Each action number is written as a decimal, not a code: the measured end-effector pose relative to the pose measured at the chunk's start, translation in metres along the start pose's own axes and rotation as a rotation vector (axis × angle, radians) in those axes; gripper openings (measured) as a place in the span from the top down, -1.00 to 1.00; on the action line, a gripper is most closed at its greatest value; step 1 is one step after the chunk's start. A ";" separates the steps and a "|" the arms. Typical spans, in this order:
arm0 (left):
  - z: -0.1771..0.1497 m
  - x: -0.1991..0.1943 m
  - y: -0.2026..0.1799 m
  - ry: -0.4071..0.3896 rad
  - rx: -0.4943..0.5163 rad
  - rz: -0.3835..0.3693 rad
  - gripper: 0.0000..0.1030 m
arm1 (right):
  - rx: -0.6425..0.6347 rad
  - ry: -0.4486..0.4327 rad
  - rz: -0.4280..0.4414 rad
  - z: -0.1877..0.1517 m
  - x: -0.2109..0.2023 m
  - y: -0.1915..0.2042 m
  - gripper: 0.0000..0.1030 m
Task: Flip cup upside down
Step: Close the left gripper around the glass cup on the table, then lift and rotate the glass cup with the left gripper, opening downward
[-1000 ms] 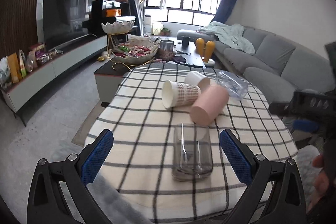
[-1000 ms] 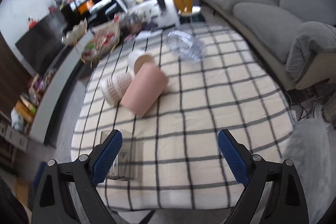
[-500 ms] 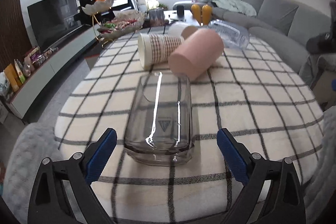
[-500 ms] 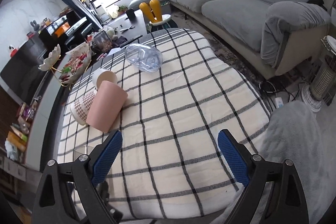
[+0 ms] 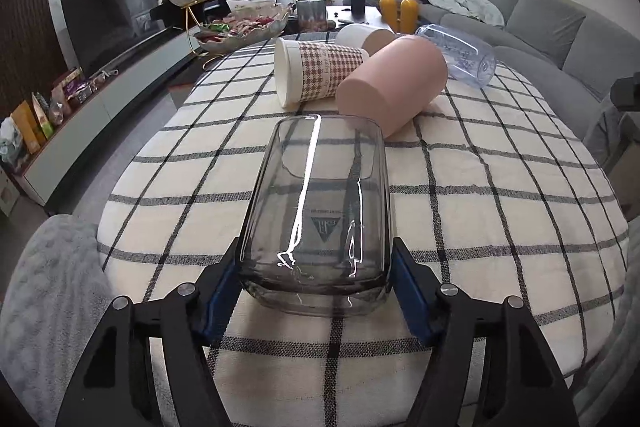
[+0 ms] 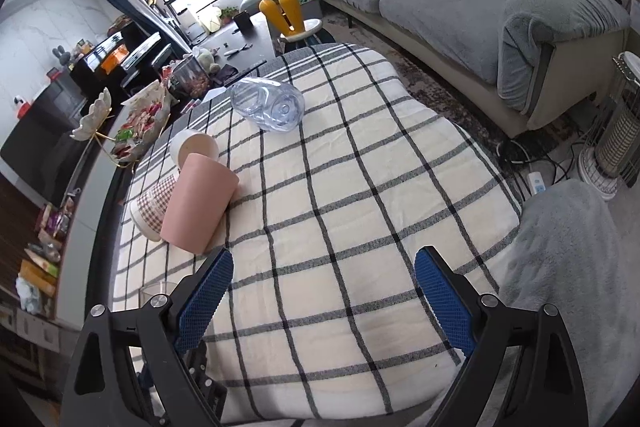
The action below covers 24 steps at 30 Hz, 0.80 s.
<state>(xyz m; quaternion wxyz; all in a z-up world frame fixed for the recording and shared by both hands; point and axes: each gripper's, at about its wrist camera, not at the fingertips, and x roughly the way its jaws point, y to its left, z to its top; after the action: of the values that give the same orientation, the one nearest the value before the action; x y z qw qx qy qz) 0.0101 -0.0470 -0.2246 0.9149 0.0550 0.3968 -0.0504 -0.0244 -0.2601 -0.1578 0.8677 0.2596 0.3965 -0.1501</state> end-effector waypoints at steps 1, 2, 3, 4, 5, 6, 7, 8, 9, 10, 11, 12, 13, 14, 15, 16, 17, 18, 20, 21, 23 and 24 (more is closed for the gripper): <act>0.001 -0.002 0.000 -0.008 0.001 0.004 -0.32 | -0.002 -0.002 0.001 0.000 -0.001 0.000 -0.80; 0.003 -0.007 0.000 -0.023 0.008 -0.004 -0.32 | -0.004 -0.003 0.005 0.000 -0.001 0.001 -0.79; 0.005 -0.008 -0.001 -0.027 0.016 -0.007 -0.31 | -0.005 -0.005 0.009 0.000 -0.002 0.001 -0.79; 0.007 -0.010 -0.001 -0.019 0.024 -0.007 -0.31 | -0.006 -0.007 0.012 0.001 -0.003 0.002 -0.79; 0.010 -0.011 0.000 -0.011 0.032 -0.023 -0.31 | -0.009 -0.009 0.017 0.001 -0.005 0.003 -0.80; 0.014 -0.013 0.002 0.006 0.036 -0.022 -0.31 | -0.012 -0.012 0.022 0.002 -0.006 0.004 -0.80; 0.017 -0.014 0.004 0.015 0.035 -0.022 -0.31 | -0.015 -0.017 0.027 0.002 -0.009 0.005 -0.80; 0.022 -0.015 0.007 0.028 0.038 -0.014 -0.30 | -0.019 -0.024 0.032 0.003 -0.011 0.007 -0.80; 0.027 -0.016 0.010 0.044 0.035 -0.007 -0.30 | -0.021 -0.030 0.039 0.004 -0.015 0.009 -0.80; 0.032 -0.017 0.014 0.060 0.032 -0.006 -0.30 | -0.025 -0.038 0.048 0.006 -0.018 0.012 -0.80; 0.036 -0.017 0.016 0.072 0.033 -0.006 -0.30 | -0.030 -0.046 0.056 0.007 -0.021 0.014 -0.80; 0.043 -0.018 0.018 0.091 0.039 -0.013 -0.30 | -0.036 -0.058 0.066 0.008 -0.026 0.017 -0.80; 0.049 -0.019 0.017 0.113 0.056 -0.022 -0.30 | -0.042 -0.068 0.075 0.010 -0.030 0.020 -0.80; 0.054 -0.019 0.017 0.134 0.072 -0.028 -0.30 | -0.046 -0.073 0.082 0.012 -0.033 0.022 -0.80; 0.059 -0.019 0.015 0.167 0.094 -0.030 -0.30 | -0.047 -0.078 0.091 0.013 -0.036 0.024 -0.80; 0.067 -0.018 0.015 0.231 0.107 -0.053 -0.30 | -0.046 -0.083 0.097 0.017 -0.040 0.026 -0.80; 0.071 -0.017 0.016 0.273 0.111 -0.070 -0.30 | -0.040 -0.082 0.104 0.019 -0.043 0.026 -0.80; 0.075 -0.016 0.014 0.317 0.130 -0.071 -0.30 | -0.032 -0.078 0.109 0.021 -0.045 0.026 -0.80; 0.088 -0.013 0.013 0.412 0.151 -0.090 -0.30 | -0.002 -0.063 0.116 0.029 -0.050 0.025 -0.80; 0.093 -0.012 0.012 0.442 0.163 -0.093 -0.30 | 0.007 -0.055 0.112 0.033 -0.051 0.025 -0.80; 0.104 -0.007 0.008 0.523 0.196 -0.105 -0.30 | 0.023 -0.023 0.105 0.042 -0.051 0.027 -0.80; 0.108 -0.005 0.007 0.562 0.209 -0.116 -0.30 | 0.027 -0.012 0.105 0.045 -0.051 0.028 -0.80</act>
<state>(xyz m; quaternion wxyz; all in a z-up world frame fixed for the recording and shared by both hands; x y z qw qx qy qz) 0.0858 -0.0550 -0.1473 0.7543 0.1376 0.6294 -0.1260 -0.0167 -0.2603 -0.0848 0.8732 0.2908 0.3750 -0.1110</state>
